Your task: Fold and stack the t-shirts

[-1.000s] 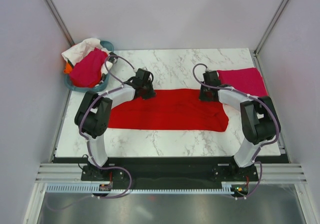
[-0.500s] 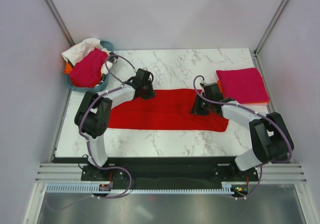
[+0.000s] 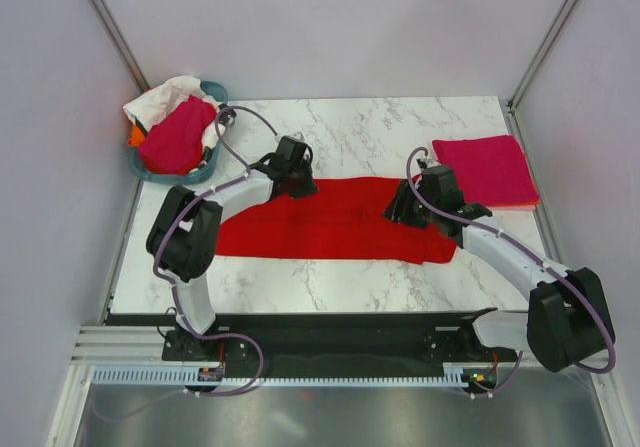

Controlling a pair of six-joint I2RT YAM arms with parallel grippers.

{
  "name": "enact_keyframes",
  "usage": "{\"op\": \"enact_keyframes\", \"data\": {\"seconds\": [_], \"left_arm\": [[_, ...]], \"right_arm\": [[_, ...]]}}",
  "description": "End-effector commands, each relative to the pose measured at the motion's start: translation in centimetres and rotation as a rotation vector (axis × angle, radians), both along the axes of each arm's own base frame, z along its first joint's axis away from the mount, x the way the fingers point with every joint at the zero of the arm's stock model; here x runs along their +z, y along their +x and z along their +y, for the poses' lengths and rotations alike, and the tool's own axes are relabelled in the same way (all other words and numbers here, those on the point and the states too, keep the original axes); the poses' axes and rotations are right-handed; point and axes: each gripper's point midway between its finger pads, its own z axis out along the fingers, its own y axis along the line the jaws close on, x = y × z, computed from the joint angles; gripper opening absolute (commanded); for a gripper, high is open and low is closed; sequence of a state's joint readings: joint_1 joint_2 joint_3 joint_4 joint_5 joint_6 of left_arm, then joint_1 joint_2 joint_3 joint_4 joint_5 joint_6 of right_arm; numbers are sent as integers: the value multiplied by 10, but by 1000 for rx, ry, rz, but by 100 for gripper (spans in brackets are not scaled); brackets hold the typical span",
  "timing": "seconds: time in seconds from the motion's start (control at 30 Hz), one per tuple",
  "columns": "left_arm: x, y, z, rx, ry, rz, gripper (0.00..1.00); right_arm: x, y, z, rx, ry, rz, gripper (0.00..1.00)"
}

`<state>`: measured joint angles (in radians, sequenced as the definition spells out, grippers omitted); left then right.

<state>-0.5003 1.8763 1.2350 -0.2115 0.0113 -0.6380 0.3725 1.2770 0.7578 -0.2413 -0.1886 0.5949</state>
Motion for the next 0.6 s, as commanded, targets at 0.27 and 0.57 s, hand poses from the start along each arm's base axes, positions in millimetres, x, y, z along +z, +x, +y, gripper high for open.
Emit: {"op": "enact_keyframes", "data": {"seconds": [0.27,0.57], "left_arm": [[59,-91,-95,-249,-195,-55,15],[71,-81,-66,-189,-99,-109,15]], "right_arm": [[-5,7,-65,-270,-208,-67,44],[-13,-11,-83,-362,-220,-58,0]]}}
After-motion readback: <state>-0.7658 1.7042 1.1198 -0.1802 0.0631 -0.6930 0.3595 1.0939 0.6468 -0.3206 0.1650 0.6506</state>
